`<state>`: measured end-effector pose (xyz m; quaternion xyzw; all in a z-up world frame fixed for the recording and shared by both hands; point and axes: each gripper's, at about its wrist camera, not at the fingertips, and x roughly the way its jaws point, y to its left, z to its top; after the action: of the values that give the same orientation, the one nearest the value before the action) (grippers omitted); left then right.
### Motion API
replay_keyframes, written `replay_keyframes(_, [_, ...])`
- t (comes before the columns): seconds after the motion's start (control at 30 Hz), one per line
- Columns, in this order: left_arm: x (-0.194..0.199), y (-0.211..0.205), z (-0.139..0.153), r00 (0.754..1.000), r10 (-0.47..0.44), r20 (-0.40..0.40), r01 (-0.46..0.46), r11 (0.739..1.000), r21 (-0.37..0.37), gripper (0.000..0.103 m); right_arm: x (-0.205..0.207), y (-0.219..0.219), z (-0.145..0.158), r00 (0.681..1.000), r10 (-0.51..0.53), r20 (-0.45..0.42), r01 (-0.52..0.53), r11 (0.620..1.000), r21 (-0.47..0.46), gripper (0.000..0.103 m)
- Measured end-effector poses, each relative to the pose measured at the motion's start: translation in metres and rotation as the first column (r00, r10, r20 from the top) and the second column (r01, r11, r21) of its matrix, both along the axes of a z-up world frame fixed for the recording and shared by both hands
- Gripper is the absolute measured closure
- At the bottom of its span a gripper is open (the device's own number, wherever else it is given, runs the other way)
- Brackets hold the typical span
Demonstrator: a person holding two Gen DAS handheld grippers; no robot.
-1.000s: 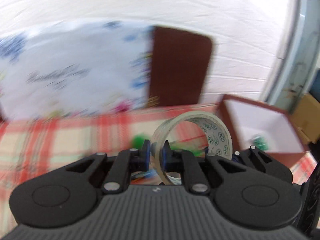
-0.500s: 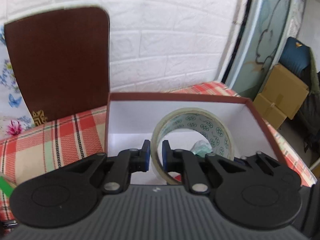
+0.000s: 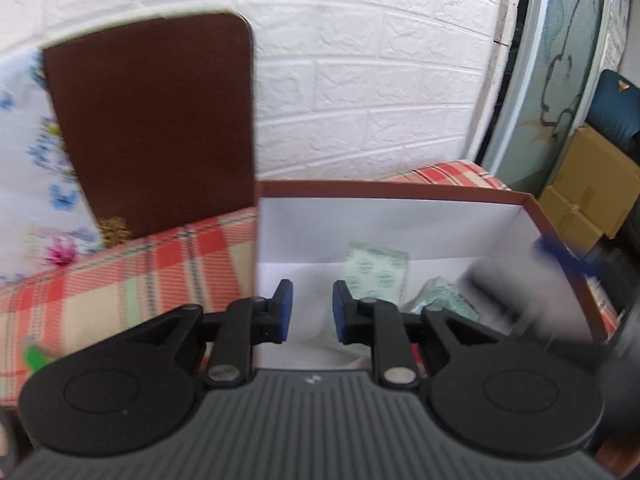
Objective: Organize objects
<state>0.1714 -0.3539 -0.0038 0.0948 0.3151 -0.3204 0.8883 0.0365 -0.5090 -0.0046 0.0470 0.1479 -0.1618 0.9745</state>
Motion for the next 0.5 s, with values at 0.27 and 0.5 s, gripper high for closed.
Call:
replay_keyframes(0.27, [-0.04, 0.054, 0.021, 0.986, 0.118, 0.115, -0.127, 0.989, 0.071, 0.06, 0.01, -0.043, 0.002, 0.988, -0.133, 0.072, 0.144, 0.975, -0.171, 0.011])
replay_keyframes(0.5, [-0.066, 0.107, 0.01, 0.97, 0.209, 0.127, -0.223, 0.969, 0.106, 0.058, 0.039, -0.007, -0.024, 0.997, -0.066, -0.051, 0.035, 0.885, -0.465, 0.017])
